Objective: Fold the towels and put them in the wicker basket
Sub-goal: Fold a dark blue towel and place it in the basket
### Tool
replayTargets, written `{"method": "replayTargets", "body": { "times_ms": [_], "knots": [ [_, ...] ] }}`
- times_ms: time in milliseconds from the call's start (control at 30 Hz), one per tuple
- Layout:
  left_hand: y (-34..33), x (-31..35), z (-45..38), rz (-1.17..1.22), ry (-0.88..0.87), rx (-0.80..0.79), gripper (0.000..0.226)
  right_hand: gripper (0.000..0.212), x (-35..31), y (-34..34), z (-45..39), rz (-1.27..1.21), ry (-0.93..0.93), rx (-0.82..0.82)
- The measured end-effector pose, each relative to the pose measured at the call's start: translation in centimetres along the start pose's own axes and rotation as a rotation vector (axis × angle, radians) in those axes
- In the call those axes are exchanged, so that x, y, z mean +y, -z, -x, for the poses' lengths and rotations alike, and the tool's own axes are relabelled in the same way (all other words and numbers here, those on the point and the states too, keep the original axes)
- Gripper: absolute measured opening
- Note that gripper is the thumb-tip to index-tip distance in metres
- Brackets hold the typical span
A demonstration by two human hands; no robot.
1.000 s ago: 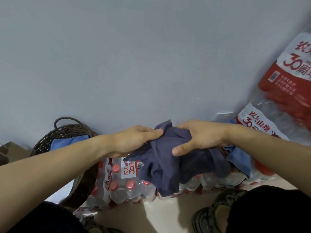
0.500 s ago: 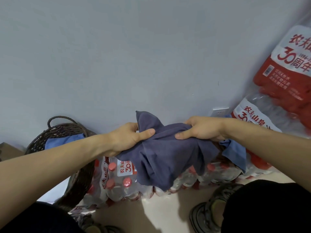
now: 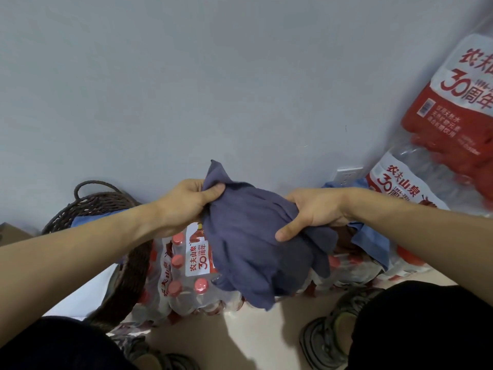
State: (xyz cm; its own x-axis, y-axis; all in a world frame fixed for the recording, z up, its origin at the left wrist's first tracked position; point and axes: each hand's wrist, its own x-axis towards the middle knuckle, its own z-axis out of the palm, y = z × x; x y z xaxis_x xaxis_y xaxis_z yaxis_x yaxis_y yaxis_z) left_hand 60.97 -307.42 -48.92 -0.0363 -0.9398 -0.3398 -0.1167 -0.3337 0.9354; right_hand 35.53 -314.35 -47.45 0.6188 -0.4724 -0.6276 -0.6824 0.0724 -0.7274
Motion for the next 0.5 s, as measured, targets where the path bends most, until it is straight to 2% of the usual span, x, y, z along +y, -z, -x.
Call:
{"method": "replayTargets", "body": {
  "times_ms": [133, 233, 400, 500],
  "knots": [
    [0.8, 0.0, -0.1, -0.112, 0.039, 0.133, 0.035, 0.042, 0.4, 0.4, 0.1, 0.175, -0.06, -0.047],
    [1.8, -0.5, 0.0, -0.397, 0.075, 0.194, 0.048, 0.036, 1.0, 1.0, 0.2, 0.202, -0.127, -0.049],
    [4.3, -2.1, -0.2, -0.743, 0.209, 0.258, 0.063, 0.028, 2.0, 1.9, -0.3, 0.048, -0.192, 0.073],
    [5.6, -3.2, -1.0, -1.035, 0.272, 0.205, 0.054, 0.019, 2.7, 1.6, -1.5, -0.012, -0.164, 0.188]
  ]
}}
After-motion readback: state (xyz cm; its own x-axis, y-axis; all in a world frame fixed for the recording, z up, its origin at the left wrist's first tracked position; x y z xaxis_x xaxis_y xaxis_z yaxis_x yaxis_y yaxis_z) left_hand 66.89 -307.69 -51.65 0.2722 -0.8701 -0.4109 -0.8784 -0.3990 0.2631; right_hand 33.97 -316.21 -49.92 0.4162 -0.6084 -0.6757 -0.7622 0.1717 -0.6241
